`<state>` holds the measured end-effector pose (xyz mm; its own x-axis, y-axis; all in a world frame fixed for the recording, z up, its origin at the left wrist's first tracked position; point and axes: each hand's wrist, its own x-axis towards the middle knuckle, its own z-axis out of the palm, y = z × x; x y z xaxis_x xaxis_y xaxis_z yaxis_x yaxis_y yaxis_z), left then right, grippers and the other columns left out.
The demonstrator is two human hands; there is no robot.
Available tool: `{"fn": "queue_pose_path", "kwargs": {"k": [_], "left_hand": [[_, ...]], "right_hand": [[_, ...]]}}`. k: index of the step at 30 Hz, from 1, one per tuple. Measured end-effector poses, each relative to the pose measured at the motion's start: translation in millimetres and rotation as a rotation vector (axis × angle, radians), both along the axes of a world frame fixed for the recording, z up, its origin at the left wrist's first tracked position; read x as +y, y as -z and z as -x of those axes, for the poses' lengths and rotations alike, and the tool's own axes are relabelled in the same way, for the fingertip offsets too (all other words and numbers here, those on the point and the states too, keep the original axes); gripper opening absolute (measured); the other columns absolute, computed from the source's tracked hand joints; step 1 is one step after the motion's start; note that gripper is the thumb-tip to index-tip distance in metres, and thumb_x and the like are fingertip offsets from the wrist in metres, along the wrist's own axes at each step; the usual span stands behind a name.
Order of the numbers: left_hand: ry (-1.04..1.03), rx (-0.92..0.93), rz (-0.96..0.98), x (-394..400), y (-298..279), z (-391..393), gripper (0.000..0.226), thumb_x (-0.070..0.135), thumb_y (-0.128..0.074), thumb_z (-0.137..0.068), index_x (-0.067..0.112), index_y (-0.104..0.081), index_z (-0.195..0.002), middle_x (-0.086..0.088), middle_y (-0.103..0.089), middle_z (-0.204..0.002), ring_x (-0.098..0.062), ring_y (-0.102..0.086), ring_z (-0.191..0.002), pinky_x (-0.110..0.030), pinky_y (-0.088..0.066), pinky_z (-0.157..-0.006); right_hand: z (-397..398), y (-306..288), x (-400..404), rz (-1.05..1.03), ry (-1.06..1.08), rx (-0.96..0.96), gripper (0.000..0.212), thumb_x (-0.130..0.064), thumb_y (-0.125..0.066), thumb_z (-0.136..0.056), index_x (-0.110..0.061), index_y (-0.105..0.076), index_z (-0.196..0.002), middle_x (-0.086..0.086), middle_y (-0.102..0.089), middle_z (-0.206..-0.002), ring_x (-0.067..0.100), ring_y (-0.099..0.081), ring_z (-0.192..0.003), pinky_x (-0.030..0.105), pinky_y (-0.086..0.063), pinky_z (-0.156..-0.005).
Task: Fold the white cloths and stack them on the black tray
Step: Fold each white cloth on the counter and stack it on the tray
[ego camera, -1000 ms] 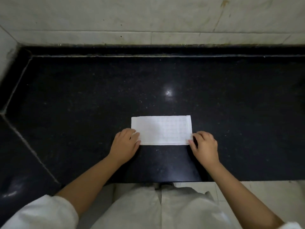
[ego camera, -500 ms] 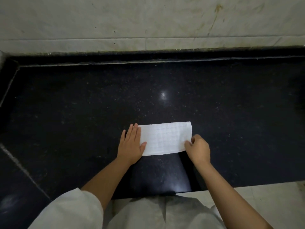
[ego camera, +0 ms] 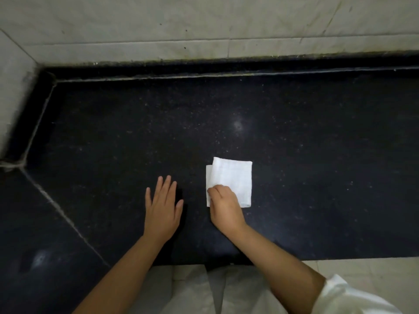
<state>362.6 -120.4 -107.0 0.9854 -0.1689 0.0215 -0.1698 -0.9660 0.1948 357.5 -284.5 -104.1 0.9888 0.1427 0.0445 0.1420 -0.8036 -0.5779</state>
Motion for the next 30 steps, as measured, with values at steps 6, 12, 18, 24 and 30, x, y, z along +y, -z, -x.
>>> {"fn": "queue_pose_path", "kwargs": {"k": [6,12,18,24,30], "left_hand": [[0.1,-0.11,0.078,2.0,10.7,6.4,0.045,0.025,-0.037,-0.083,-0.001,-0.066,-0.105,-0.019,-0.066,-0.116,-0.025,-0.037,-0.121,-0.046,-0.032,-0.104],[0.16,-0.131,0.211,-15.1,9.8,-1.7,0.042,0.024,-0.036,-0.088,0.0,-0.07,-0.097,-0.018,-0.069,-0.108,-0.024,-0.039,-0.117,-0.042,-0.031,-0.101],[0.11,-0.134,0.28,-6.5,13.5,4.4,0.072,0.038,-0.01,-0.101,0.001,-0.07,-0.095,-0.017,-0.07,-0.105,-0.022,-0.041,-0.115,-0.035,-0.031,-0.097],[0.172,-0.199,0.246,6.3,18.8,13.1,0.07,0.037,-0.011,-0.101,0.001,-0.071,-0.093,-0.015,-0.071,-0.102,-0.02,-0.042,-0.112,-0.035,-0.041,-0.094],[0.329,-0.236,0.265,-5.4,17.6,9.5,0.041,0.033,-0.042,-0.087,0.006,-0.072,-0.094,-0.011,-0.072,-0.1,-0.016,-0.046,-0.105,-0.041,-0.056,-0.078]], "right_hand": [[4.4,-3.0,-16.9,0.159,0.019,-0.044,0.023,0.002,-0.078,-0.048,-0.008,-0.06,-0.058,0.004,-0.06,-0.058,0.022,-0.058,-0.051,0.021,-0.046,-0.05],[-6.4,-4.0,-18.8,0.282,-0.08,-0.086,0.021,-0.003,-0.082,-0.043,-0.01,-0.065,-0.054,0.001,-0.059,-0.053,0.019,-0.057,-0.047,0.016,-0.043,-0.042],[3.5,-0.6,-19.5,0.061,-0.007,-0.34,0.022,-0.008,-0.046,-0.075,-0.002,-0.066,-0.074,0.01,-0.067,-0.069,0.013,-0.046,-0.075,0.026,-0.039,-0.069],[19.3,14.9,-19.4,0.198,-0.085,-0.219,0.027,-0.021,-0.044,-0.072,-0.012,-0.069,-0.072,0.001,-0.067,-0.076,0.01,-0.042,-0.081,0.023,-0.032,-0.076],[27.1,5.1,-37.5,0.204,-0.089,-0.271,0.031,-0.023,-0.044,-0.07,-0.014,-0.058,-0.096,0.003,-0.069,-0.089,0.011,-0.045,-0.092,0.028,-0.046,-0.084]]}}
